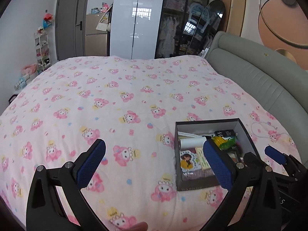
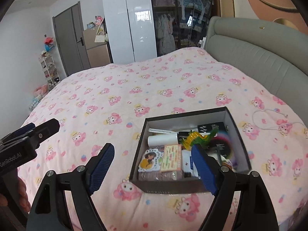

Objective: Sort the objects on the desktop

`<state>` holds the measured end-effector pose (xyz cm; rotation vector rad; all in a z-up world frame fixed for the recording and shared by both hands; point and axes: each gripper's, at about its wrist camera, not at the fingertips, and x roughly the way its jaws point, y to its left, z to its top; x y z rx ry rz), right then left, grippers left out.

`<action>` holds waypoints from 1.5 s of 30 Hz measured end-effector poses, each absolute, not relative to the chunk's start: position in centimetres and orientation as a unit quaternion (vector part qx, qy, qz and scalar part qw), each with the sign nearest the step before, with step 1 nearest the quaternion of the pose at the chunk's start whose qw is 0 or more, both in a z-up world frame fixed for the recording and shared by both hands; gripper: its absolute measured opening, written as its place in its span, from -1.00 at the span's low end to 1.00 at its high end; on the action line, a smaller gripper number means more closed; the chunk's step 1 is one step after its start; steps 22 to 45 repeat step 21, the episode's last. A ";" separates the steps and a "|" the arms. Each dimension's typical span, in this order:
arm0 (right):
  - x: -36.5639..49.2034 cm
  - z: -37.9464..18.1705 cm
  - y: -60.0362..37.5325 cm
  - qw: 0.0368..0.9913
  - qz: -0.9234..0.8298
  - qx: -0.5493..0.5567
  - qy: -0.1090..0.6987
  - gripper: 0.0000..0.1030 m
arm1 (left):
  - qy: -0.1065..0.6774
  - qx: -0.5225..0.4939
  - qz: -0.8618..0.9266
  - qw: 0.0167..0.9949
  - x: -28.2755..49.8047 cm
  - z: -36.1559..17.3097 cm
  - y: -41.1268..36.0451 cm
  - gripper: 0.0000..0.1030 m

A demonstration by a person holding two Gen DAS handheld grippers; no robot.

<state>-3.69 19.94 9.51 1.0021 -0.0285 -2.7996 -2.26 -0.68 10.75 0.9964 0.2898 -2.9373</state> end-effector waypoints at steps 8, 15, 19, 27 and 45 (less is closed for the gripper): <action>2.1 9.2 20.9 0.079 -0.945 0.318 -0.005 0.57 | 0.115 0.302 -0.945 0.056 3.8 10.4 -0.1 0.99; 3.8 8.3 20.8 0.089 -0.943 0.319 0.003 0.57 | 0.096 0.321 -0.942 0.028 5.4 9.6 1.6 0.99; 4.1 8.0 20.8 0.094 -0.942 0.323 -0.004 0.57 | 0.096 0.332 -0.938 0.001 5.5 9.1 2.5 0.99; 4.2 8.0 20.7 0.097 -0.942 0.322 -0.004 0.57 | 0.095 0.334 -0.938 0.001 5.5 9.0 2.9 0.99; 4.2 8.0 20.7 0.097 -0.942 0.322 -0.004 0.57 | 0.095 0.334 -0.938 0.001 5.5 9.0 2.9 0.99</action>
